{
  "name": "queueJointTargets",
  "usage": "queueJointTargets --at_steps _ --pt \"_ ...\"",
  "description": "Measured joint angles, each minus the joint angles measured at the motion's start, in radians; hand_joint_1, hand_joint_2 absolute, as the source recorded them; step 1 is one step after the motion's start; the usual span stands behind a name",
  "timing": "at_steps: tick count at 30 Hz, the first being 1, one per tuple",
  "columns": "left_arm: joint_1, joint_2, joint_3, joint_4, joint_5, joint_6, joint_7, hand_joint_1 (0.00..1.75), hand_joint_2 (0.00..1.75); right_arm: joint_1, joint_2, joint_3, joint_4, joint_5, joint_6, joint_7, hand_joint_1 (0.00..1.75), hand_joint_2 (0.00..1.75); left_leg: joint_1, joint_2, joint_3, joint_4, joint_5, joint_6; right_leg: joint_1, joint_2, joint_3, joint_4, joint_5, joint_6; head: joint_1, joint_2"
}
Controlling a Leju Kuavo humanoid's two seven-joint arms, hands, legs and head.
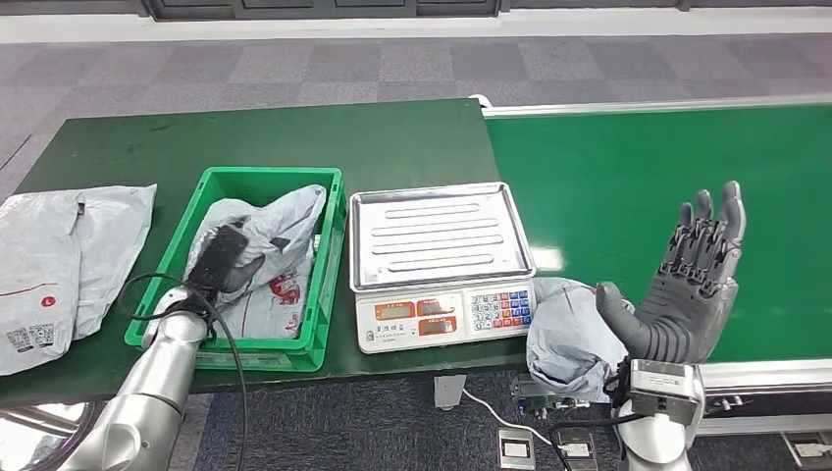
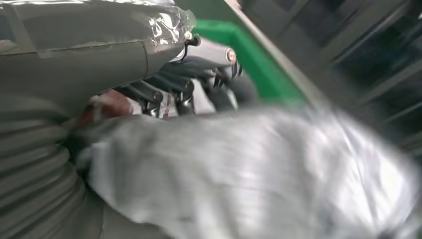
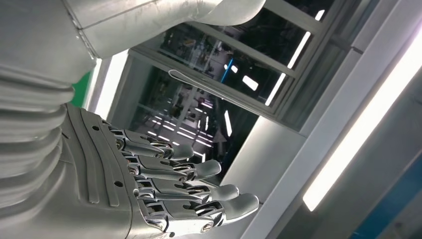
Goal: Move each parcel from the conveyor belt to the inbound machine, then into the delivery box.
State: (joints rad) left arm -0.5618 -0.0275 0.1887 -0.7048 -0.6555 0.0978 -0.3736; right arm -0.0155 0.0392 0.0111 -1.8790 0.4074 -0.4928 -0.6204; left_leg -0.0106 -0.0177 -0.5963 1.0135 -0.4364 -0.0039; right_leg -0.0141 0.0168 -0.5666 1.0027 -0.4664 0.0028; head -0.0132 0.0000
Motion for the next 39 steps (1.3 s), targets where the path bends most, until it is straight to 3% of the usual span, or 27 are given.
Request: queueJointTargets --at_steps 1,8,11,19,31,33,35,39 --pt "0.014 -0.005 0.008 -0.024 0.072 -0.013 -0.038 0.00 0.00 -0.003 -0.001 0.000 0.005 0.000 0.000 0.004 0.00 1.75 0.000 0.000 0.000 0.000 0.000 0.000 0.000 0.000 0.000 0.000 0.000 0.000 0.000 0.000" --pt "0.121 -0.046 0.012 -0.204 0.497 -0.187 -0.123 0.00 0.00 -0.035 -0.012 0.002 0.066 -0.001 0.009 0.011 0.00 1.75 0.000 -0.001 -0.006 0.001 0.001 0.001 0.000 0.000 -0.005 0.000 0.001 0.001 0.000 0.000" --pt "0.152 -0.059 -0.002 -0.270 0.583 -0.231 -0.133 0.00 0.00 -0.041 -0.012 0.004 0.078 0.008 0.006 0.020 0.00 1.75 0.000 -0.001 -0.006 0.001 0.000 0.001 -0.001 0.000 -0.006 -0.001 0.001 0.001 0.000 0.000" --pt "0.196 -0.075 -0.066 -0.406 0.602 -0.234 -0.116 0.00 0.00 -0.039 -0.012 0.004 0.078 0.030 0.013 0.042 0.00 1.75 0.000 -0.001 -0.009 0.001 -0.001 0.001 0.000 0.000 -0.009 -0.001 0.000 0.001 0.000 0.000" --pt "0.207 -0.077 -0.109 -0.453 0.572 -0.172 -0.103 0.00 0.00 -0.039 -0.008 0.003 0.074 0.078 0.036 0.074 0.00 1.75 0.000 -0.001 -0.009 0.001 -0.001 0.001 0.000 0.000 -0.009 -0.001 0.000 0.001 0.000 0.000" --pt "0.210 -0.077 -0.115 -0.463 0.577 -0.167 -0.116 0.00 0.00 -0.041 -0.005 0.001 0.076 0.100 0.053 0.109 0.00 1.75 0.000 -0.001 -0.009 0.001 -0.001 0.001 0.000 0.000 -0.009 -0.001 0.000 0.001 0.000 0.000" --pt "0.220 -0.078 -0.120 -0.488 0.592 -0.166 -0.140 0.00 0.00 -0.055 -0.004 -0.013 0.098 0.142 0.076 0.196 0.00 1.75 0.000 -0.001 -0.009 0.001 -0.001 0.001 0.000 0.001 -0.009 -0.001 0.000 0.001 0.000 0.000" --pt "0.246 -0.085 -0.149 -0.558 0.603 -0.166 -0.157 0.00 0.00 -0.153 -0.016 -0.105 0.318 0.242 0.100 0.408 0.00 1.75 0.000 -0.001 -0.010 0.001 0.000 0.002 -0.001 0.001 -0.009 -0.001 0.001 0.002 0.000 0.000"
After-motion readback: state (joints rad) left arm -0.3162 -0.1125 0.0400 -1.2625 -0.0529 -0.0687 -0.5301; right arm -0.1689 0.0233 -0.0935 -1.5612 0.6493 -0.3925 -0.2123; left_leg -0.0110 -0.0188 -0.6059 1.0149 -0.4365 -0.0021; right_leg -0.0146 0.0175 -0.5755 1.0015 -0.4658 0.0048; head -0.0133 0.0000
